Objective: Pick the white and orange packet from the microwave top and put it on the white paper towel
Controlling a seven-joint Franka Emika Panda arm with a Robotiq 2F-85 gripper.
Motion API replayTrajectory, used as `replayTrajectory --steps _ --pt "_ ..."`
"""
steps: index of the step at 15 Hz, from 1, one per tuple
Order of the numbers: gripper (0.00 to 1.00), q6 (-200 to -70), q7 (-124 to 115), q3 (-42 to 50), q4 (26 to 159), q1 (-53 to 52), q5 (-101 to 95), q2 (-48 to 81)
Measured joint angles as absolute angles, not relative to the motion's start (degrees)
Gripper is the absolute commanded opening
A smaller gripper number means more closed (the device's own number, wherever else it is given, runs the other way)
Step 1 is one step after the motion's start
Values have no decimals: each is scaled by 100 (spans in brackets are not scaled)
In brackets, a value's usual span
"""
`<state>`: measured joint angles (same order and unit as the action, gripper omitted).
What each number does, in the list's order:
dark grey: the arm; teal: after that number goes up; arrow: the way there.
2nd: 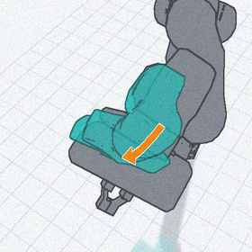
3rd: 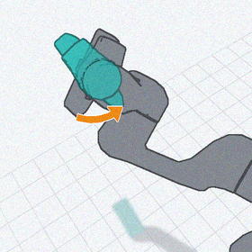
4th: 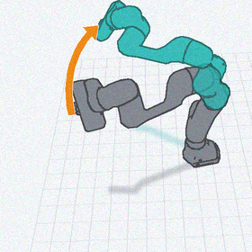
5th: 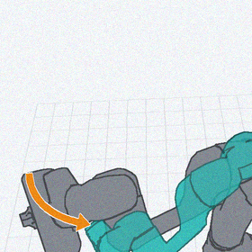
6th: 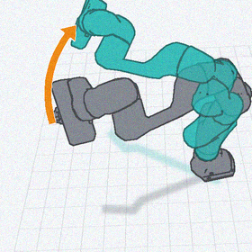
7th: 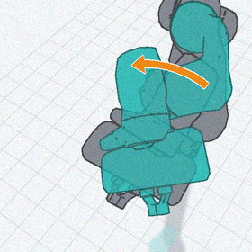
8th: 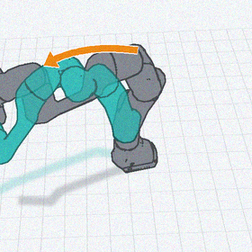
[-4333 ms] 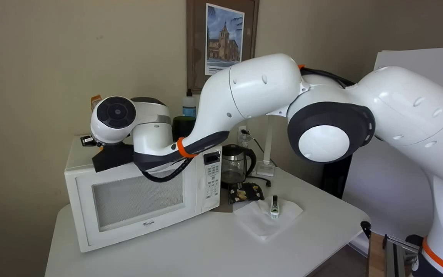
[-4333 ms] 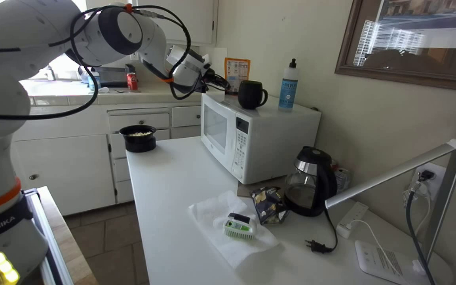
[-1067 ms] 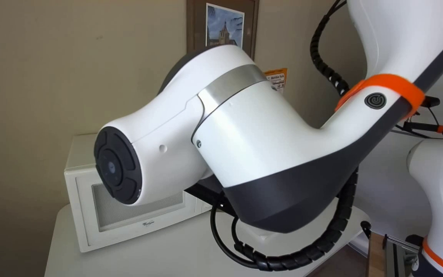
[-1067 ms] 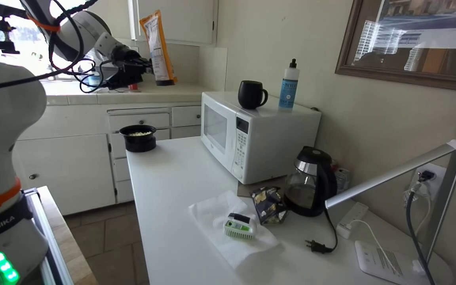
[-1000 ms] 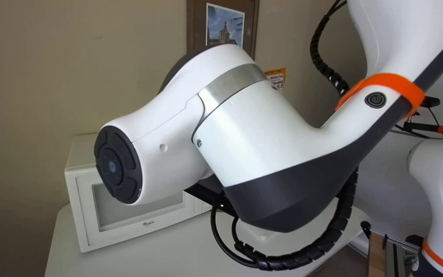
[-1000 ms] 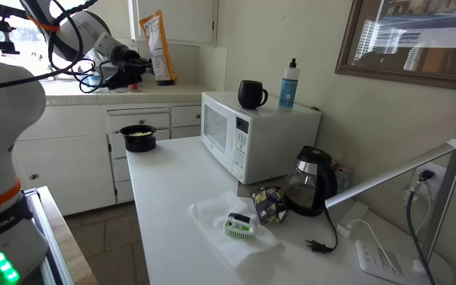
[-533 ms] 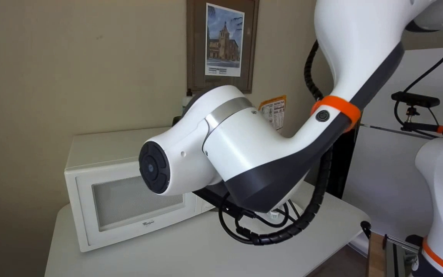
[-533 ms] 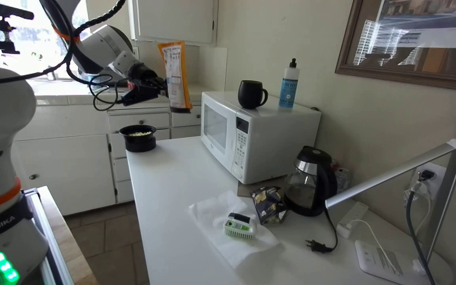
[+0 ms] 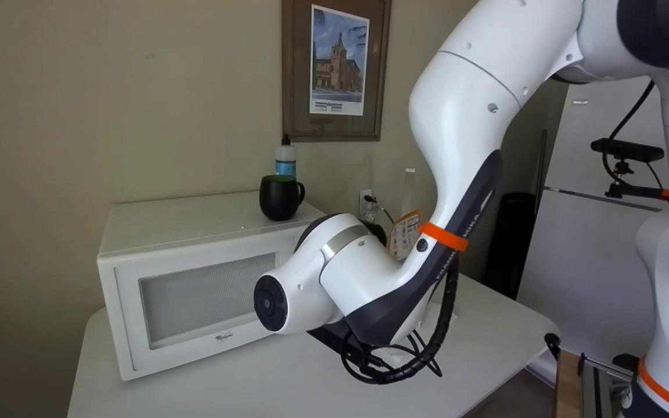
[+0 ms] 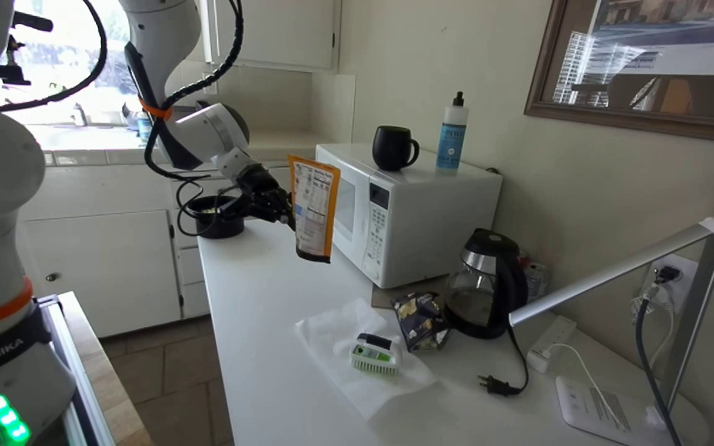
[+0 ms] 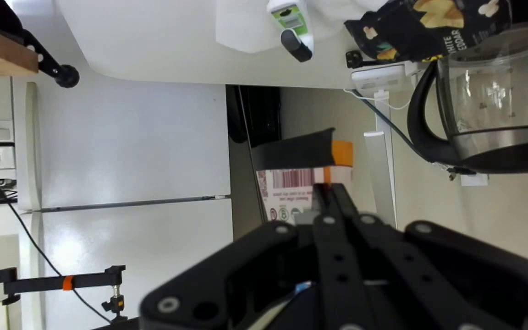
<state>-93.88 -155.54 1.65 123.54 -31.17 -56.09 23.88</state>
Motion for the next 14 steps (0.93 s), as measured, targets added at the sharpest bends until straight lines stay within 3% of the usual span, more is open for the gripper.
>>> replayTrajectory --steps 7,14 --pt "1 -9997 -15542 478 11700 -3207 -5602 3633" --pt "0 -9897 -15504 131 11539 -2870 -5654 3753"
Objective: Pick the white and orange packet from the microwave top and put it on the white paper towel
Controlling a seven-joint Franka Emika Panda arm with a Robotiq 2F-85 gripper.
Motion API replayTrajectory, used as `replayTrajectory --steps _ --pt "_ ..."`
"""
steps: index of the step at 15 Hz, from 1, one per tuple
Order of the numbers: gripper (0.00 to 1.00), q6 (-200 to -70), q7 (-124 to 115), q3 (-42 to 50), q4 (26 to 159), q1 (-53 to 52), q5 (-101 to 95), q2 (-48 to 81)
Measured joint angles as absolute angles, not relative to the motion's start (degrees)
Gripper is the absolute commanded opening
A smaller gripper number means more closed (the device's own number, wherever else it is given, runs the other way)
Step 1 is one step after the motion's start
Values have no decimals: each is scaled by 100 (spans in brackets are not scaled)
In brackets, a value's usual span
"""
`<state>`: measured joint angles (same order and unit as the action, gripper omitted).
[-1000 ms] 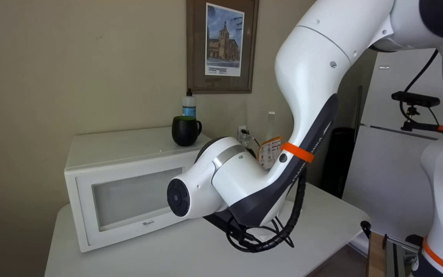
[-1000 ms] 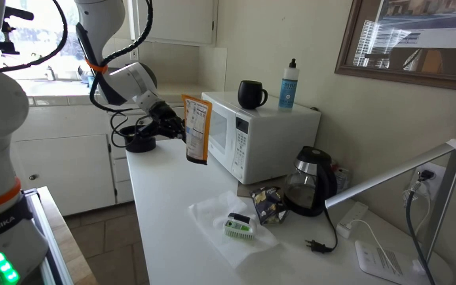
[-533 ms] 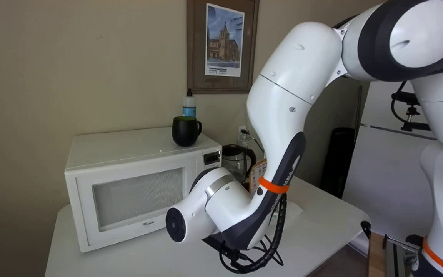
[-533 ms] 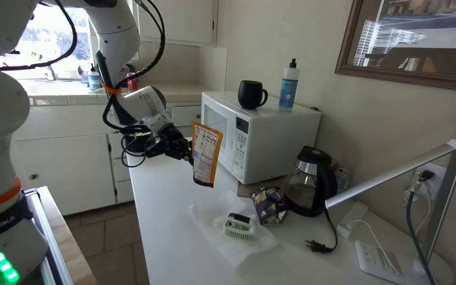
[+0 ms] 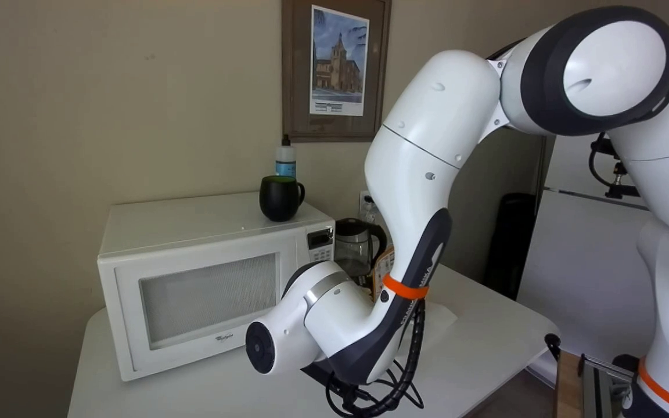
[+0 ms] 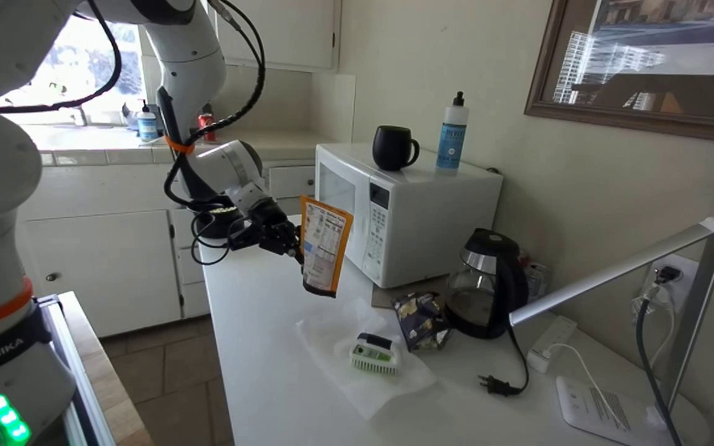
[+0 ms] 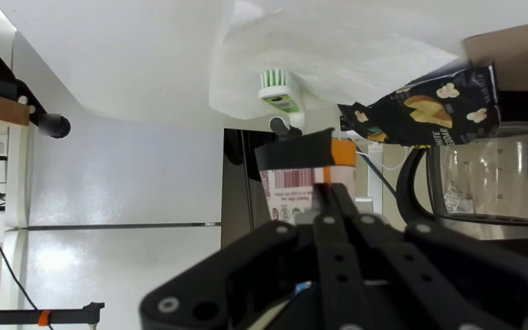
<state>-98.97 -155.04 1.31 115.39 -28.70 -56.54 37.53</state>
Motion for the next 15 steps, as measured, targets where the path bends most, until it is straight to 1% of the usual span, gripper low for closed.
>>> replayTrajectory --steps 4,10,11,12,13,15 --pt "0 -9910 -15508 -133 11419 -2363 -5658 4045" --pt "0 -10413 -15551 -64 11375 -1968 -6104 4423" --pt "26 -10581 -15537 89 11352 -2026 -6114 4471" --pt "27 -10704 -15536 187 11335 -2050 -6152 4514" --pt "32 -10755 -15550 179 11324 -2011 -6230 4557" --pt "48 -10948 -15539 294 11303 -2066 -6246 4606"
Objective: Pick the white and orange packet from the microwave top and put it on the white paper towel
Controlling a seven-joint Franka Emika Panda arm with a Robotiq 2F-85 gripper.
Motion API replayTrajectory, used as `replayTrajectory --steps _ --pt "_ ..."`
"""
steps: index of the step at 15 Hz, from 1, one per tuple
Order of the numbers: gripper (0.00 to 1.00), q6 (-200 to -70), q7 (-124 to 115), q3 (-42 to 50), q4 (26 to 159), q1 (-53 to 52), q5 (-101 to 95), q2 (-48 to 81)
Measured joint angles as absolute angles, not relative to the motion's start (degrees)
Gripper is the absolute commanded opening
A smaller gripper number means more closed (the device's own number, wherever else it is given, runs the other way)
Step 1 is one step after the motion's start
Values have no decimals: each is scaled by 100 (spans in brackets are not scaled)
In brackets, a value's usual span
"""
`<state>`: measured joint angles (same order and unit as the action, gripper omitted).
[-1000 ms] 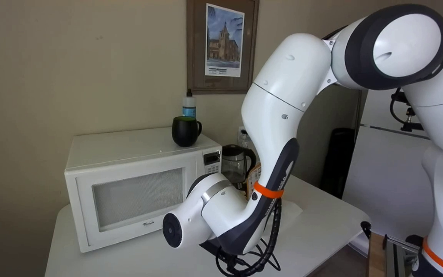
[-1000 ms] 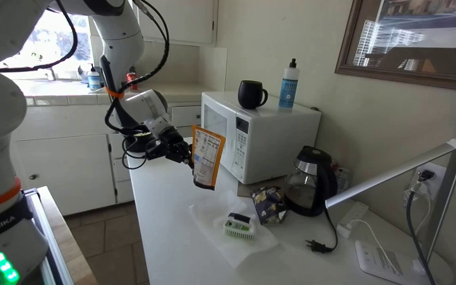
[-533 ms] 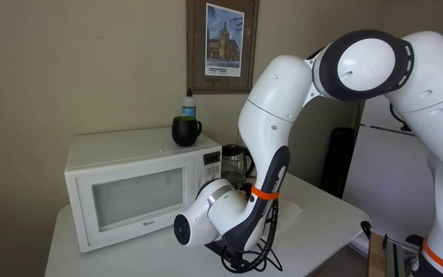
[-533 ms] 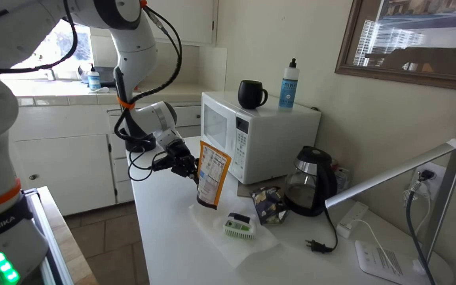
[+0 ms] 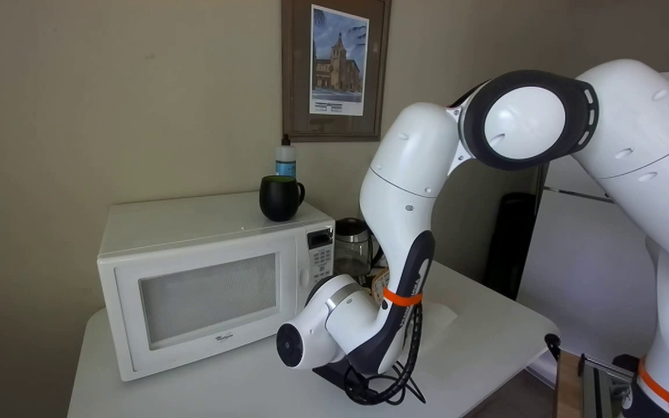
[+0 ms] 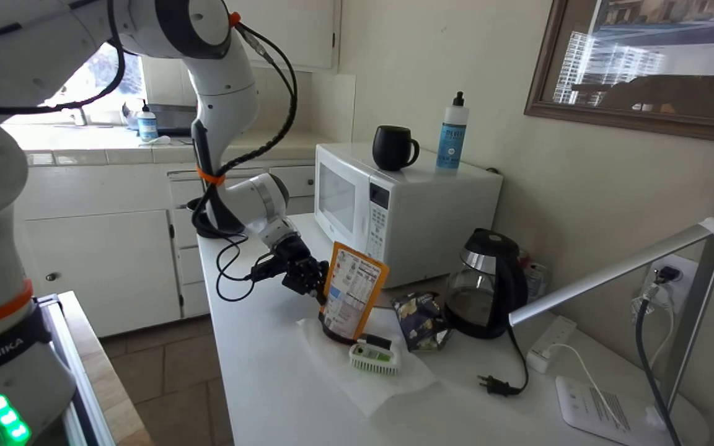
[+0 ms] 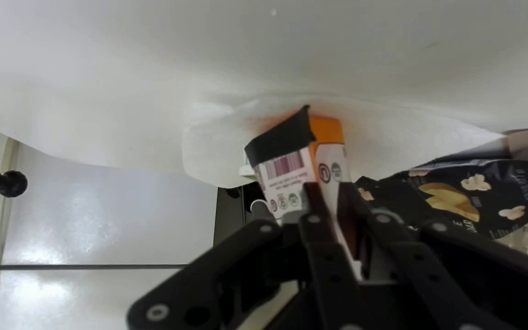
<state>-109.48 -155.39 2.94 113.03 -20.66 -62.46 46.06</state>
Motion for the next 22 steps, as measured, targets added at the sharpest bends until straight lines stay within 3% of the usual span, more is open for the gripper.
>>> replayTrajectory --steps 7,14,22 --pt "99 -11717 -15543 257 11358 -2305 -6258 4391" --pt "100 -12490 -15506 -209 12021 -2289 -6191 3386" --pt "100 -12932 -13750 -820 13647 -1252 -4234 866"
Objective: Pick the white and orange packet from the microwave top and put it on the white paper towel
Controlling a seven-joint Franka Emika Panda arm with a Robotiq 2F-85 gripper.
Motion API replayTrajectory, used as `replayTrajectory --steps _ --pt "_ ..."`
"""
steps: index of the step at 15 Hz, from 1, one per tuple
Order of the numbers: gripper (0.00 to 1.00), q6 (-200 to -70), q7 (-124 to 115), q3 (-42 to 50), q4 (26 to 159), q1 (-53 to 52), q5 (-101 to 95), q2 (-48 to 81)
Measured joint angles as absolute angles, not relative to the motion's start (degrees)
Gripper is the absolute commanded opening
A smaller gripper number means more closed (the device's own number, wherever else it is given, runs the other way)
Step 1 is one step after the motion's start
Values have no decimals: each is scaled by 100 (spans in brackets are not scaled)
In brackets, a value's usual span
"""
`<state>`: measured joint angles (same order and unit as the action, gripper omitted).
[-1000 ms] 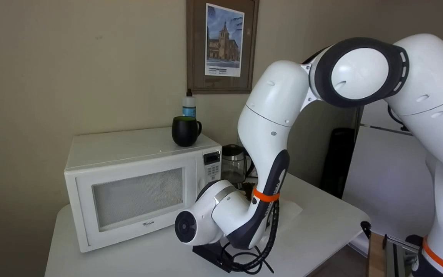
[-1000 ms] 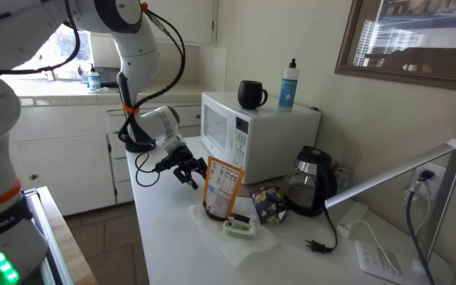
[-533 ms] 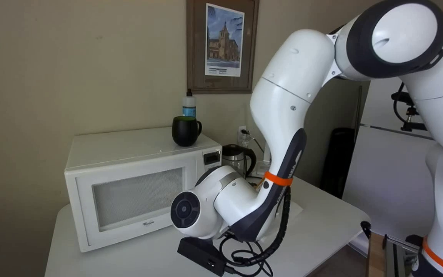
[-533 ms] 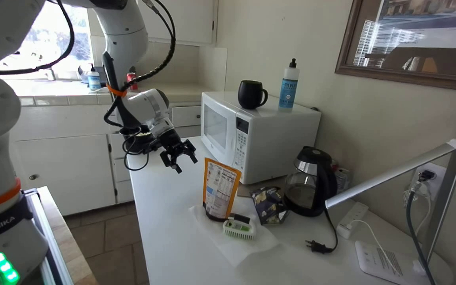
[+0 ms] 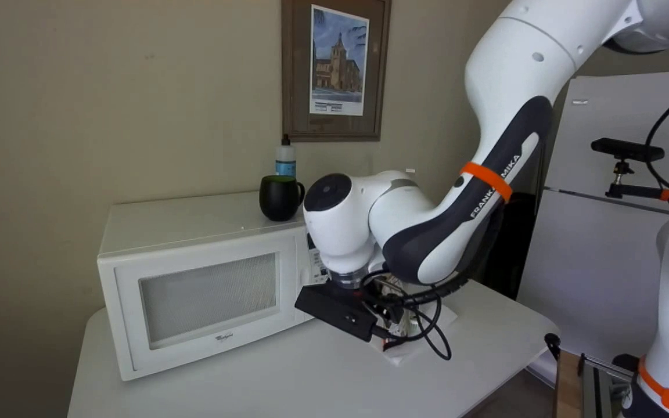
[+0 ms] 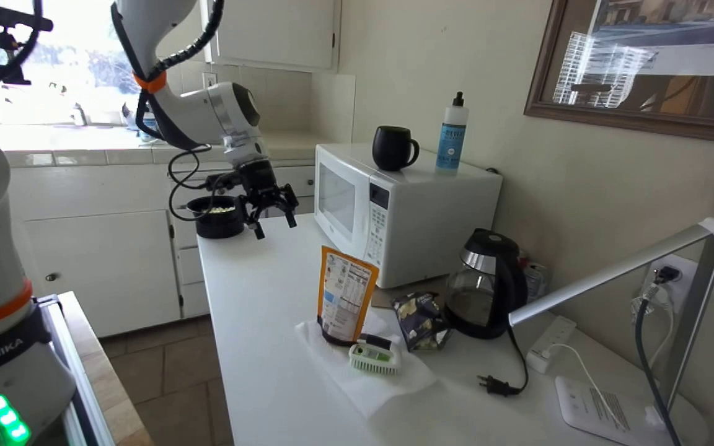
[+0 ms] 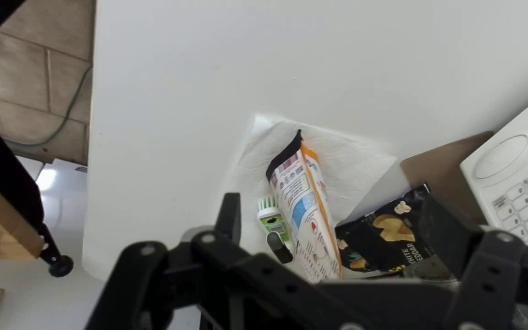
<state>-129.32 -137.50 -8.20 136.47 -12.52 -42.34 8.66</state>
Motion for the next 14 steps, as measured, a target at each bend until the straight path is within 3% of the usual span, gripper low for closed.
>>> replayTrajectory --steps 8,14 --pt "100 -11796 -10124 -926 13997 -1160 -1864 -802" --pt "100 -11920 -8355 -912 14631 -1006 -2116 -2147"
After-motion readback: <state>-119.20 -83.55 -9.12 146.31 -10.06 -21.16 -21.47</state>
